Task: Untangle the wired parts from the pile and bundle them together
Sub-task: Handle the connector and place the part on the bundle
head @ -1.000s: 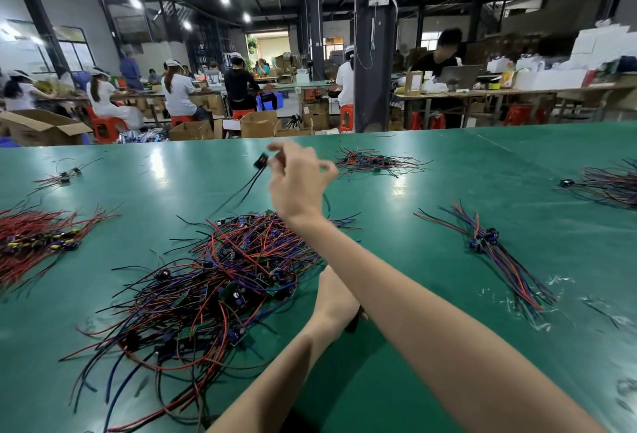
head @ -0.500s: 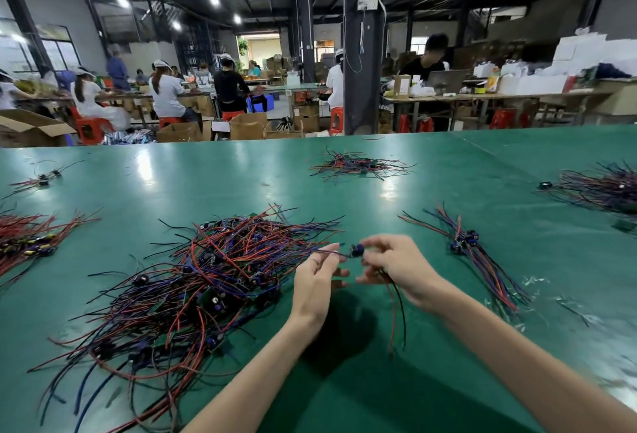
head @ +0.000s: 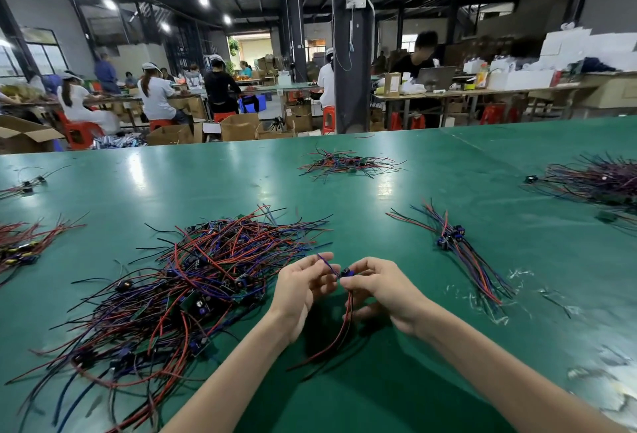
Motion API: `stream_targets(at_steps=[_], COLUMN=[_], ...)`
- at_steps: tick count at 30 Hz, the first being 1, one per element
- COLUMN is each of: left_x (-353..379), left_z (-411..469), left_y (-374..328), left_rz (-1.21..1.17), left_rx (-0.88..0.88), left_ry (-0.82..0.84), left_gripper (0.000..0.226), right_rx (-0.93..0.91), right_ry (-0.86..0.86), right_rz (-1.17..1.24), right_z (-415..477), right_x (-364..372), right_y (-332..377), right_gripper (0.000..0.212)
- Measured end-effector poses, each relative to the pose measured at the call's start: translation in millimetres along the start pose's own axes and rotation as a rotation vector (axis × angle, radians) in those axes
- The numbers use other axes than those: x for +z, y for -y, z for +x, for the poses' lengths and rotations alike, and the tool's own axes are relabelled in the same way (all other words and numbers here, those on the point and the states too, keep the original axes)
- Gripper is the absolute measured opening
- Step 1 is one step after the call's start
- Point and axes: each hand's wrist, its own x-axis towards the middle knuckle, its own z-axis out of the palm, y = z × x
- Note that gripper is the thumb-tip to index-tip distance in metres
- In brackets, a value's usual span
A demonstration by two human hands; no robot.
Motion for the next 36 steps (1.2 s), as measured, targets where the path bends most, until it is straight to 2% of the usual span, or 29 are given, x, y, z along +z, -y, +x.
stream_targets(at_steps=[4,9,13,16,22,28,32,36], left_x=[2.4,-1.2,-4.9,-4.7,-1.0,1.1,3.2,3.9], left_z=[-2.5,-2.0,-0.3,-0.1,-1.1,-3.2,-6.3,-6.8], left_y=[3.1,6.2,5.3,4.9,5.9,3.5,1.3,2.2], left_rz=[0.097,0.213,0.253,0.215,0.203,0.144,0.044,0.057], left_rx=[0.034,0.063,0.075,0.084,0.099,0.061,-0.014,-0.007], left_ry=[0.044,0.03,0.064,0.067,0.018,0.018,0.082,0.091], left_gripper=[0.011,0.012,0.012,0.002,0.006,0.01,0.013,0.02], right_rx=[-0.043,-0.002,0.041,0.028,0.029,0.043,0.061,0.092], right_ry=[-0.052,0.044,0.084,0.053,0.104,0.121,0.121,0.103], right_rz=[-0.006,0.103,0.143,0.198,0.18,0.128,0.113,0.108], right_z=[-0.8,-4.7,-5.3,-4.8,-6.2,-9.1,-10.7,-10.6], right_x=[1.0,4.7,4.2,3.4,5.5,6.6,6.8,7.6], right_y=[-6.3,-6.0,-2.4,-2.6,-3.2,-2.1,-1.1,-1.7], right_gripper=[0.018,0.03,0.021,0.016,0.007,0.015,0.011,0.013])
